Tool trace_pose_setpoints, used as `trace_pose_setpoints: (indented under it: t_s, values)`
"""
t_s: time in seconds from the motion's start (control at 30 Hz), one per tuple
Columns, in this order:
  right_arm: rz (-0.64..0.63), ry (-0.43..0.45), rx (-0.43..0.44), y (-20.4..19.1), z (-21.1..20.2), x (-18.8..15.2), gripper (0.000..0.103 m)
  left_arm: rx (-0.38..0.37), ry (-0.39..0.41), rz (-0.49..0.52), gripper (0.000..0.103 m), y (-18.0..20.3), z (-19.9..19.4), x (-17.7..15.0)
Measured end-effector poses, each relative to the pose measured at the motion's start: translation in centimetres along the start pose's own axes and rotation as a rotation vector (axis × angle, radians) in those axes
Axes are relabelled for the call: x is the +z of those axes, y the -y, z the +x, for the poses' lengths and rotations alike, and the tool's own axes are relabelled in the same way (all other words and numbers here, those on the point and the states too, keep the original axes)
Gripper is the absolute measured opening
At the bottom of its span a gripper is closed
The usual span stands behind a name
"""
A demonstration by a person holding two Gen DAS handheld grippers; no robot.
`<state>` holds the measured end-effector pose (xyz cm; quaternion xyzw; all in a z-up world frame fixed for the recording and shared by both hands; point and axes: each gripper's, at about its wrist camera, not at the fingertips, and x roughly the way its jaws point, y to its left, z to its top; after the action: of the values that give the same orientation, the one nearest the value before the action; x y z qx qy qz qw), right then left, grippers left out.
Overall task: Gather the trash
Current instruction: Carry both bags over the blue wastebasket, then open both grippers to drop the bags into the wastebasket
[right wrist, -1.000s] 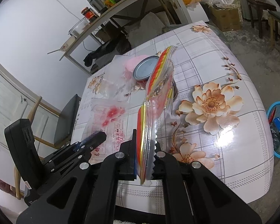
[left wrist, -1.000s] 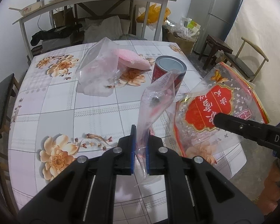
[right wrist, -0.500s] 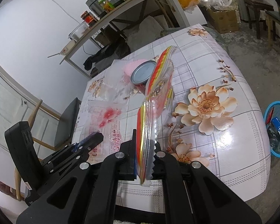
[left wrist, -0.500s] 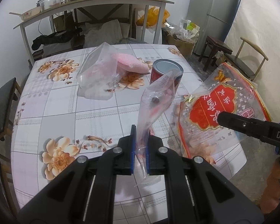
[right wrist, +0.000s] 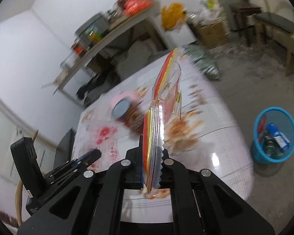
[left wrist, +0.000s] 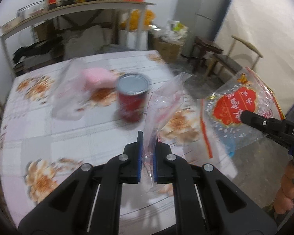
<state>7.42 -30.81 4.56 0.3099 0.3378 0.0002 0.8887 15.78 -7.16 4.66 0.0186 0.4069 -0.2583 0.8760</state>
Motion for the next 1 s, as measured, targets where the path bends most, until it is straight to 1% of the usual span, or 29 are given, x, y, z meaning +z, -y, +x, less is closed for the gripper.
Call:
trace_pose_setpoints:
  t_s: [0.03,0.17,0.2,0.27,0.37,0.43,0.47,0.53,0.6,0.67,0.77,0.8,0.93,1.0]
  values:
    - [0.018,0.029,-0.022,1.0,-1.1,0.3,0.005,-0.018,-0.001,0.009,0.007,0.6,0.2,0.5]
    - [0.095,0.143,-0.125,5.3,-5.4,1.1,0.005,-0.126,-0.023,0.072,0.007,4.7,1.8,3.0]
    - [0.126,0.176,-0.161,6.9,-6.8,1.1,0.005,-0.152,-0.031,0.094,0.007,5.9,2.4,3.5]
    - [0.169,0.211,-0.210,9.4,-8.4,1.1,0.005,-0.191,-0.045,0.130,0.007,8.4,3.4,4.2]
    - [0.233,0.231,-0.256,12.7,-9.5,0.8,0.005,-0.241,-0.089,0.183,0.007,12.1,5.4,5.0]
    - [0.286,0.233,-0.283,15.4,-9.7,0.5,0.005,-0.278,-0.147,0.211,0.007,14.9,7.6,5.1]
    - [0.320,0.227,-0.288,16.9,-9.7,0.3,0.005,-0.287,-0.170,0.220,0.007,15.8,8.4,5.1]
    - [0.363,0.218,-0.287,18.8,-9.3,-0.2,0.005,-0.306,-0.243,0.229,0.007,18.3,11.2,4.8]
    - [0.402,0.204,-0.293,20.9,-8.7,-0.5,0.005,-0.314,-0.312,0.233,0.007,20.5,13.9,4.3]
    - [0.434,0.186,-0.301,22.6,-7.9,-0.9,0.005,-0.315,-0.364,0.250,0.007,22.4,16.3,3.9]
    - [0.477,0.162,-0.305,24.9,-6.7,-1.2,0.005,-0.298,-0.434,0.279,0.007,25.5,20.2,2.9]
    - [0.488,0.156,-0.308,25.4,-6.5,-1.3,0.005,-0.280,-0.461,0.289,0.007,26.7,21.9,2.5]
    - [0.535,0.141,-0.317,28.1,-6.1,-1.7,0.005,-0.231,-0.507,0.338,0.007,30.0,26.5,1.6]
    - [0.546,0.138,-0.322,28.7,-6.3,-2.1,0.005,-0.199,-0.523,0.370,0.007,31.5,29.0,1.0]
